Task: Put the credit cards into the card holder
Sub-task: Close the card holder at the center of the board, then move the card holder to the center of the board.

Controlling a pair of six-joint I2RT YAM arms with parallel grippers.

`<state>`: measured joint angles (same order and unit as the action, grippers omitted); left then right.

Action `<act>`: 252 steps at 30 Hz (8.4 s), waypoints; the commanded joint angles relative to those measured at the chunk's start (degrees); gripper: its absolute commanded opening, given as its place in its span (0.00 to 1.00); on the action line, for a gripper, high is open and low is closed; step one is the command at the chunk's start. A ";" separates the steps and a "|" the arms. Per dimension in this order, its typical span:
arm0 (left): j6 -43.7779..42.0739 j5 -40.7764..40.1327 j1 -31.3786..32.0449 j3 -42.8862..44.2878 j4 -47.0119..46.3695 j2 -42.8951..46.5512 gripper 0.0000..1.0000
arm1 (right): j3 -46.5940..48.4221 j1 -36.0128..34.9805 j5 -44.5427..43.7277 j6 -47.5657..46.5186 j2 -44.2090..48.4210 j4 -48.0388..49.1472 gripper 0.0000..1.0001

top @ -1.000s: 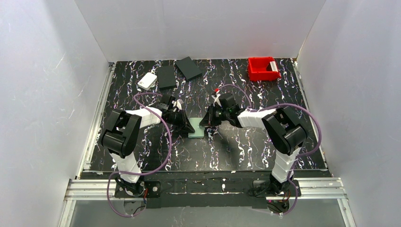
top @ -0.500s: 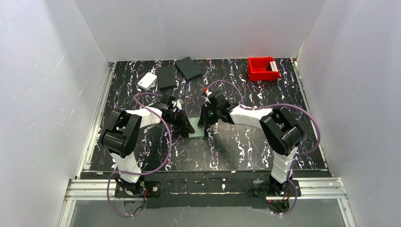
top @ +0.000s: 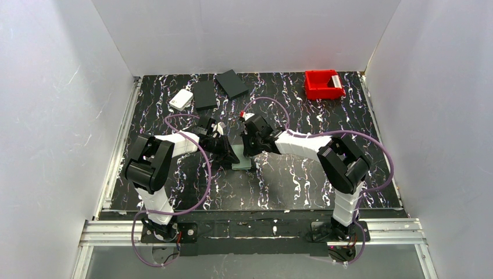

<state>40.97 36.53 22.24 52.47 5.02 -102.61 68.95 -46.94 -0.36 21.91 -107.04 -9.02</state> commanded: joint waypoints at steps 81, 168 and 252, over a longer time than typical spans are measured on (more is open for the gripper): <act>-2.92 -1.31 0.27 0.92 5.44 -1.10 0.06 | -9.93 10.53 38.24 10.47 -9.07 15.37 0.06; -2.94 -6.79 -0.09 0.87 9.58 2.71 0.00 | -33.22 -20.47 -40.62 4.59 -26.26 45.65 0.01; -4.68 7.45 0.09 -4.66 19.21 36.87 0.74 | -31.63 34.41 -15.03 36.40 23.43 5.30 0.01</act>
<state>37.06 42.65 22.24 47.68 22.79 -67.94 38.83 -23.66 -6.68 58.15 -86.96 3.14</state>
